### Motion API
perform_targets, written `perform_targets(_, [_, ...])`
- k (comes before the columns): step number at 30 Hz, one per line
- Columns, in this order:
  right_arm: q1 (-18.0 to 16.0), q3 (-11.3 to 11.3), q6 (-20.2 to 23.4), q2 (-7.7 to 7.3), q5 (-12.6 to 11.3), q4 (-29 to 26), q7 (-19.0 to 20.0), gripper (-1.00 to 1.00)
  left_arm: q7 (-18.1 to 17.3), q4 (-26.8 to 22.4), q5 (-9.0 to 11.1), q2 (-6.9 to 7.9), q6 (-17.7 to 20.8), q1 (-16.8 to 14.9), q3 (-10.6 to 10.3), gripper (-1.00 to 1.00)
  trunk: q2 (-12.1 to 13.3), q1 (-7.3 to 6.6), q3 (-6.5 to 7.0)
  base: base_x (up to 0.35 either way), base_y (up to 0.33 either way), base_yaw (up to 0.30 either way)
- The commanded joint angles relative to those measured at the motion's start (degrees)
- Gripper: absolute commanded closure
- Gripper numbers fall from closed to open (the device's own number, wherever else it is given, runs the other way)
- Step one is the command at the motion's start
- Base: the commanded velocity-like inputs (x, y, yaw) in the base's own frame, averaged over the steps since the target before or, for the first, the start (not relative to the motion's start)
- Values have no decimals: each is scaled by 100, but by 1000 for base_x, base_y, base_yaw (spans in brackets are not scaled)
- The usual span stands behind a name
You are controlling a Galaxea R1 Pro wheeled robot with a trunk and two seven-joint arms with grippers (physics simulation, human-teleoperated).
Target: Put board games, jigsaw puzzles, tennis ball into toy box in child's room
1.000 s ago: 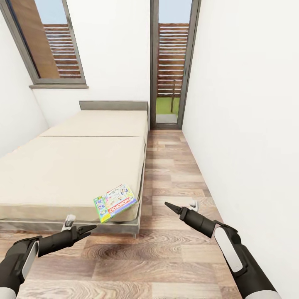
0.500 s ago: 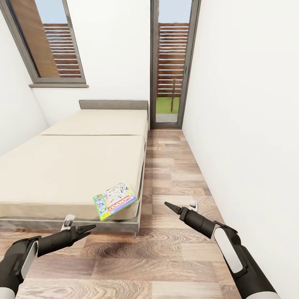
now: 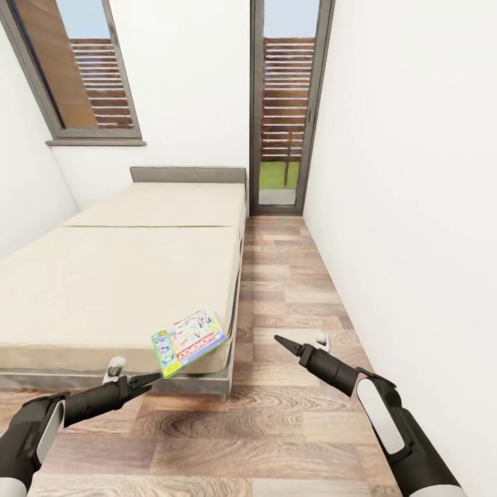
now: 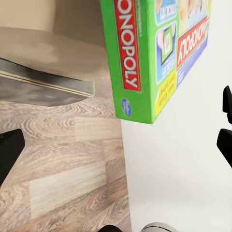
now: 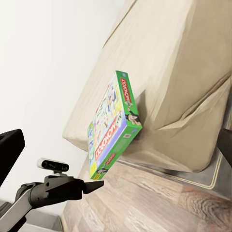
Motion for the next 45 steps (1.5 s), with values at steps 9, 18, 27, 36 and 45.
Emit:
perform_targets(9, [-3,-4,33,4,-49,-1,-12,-100,-9,0,10,1,46,-3,0,-100,-2,0,-5,22,0,0])
perform_targets(18, [-3,-5,16,12,-49,1,-33,-100,-8,0,8,5,49,-3,6,-100,-2,0,-5,110,-72,0])
perform_targets(27, [-3,-5,9,13,-46,9,-44,-100,-12,0,8,6,42,-3,9,-100,-2,0,-5,26,-20,0])
perform_targets(36, [-3,-5,5,13,-47,21,-47,-100,-12,0,8,6,41,-3,9,-100,-2,0,-5,1,-1,0])
perform_targets(45, [-3,-5,4,14,-45,27,-47,-100,-12,0,12,8,48,-3,9,-100,-2,0,-5,0,-73,0])
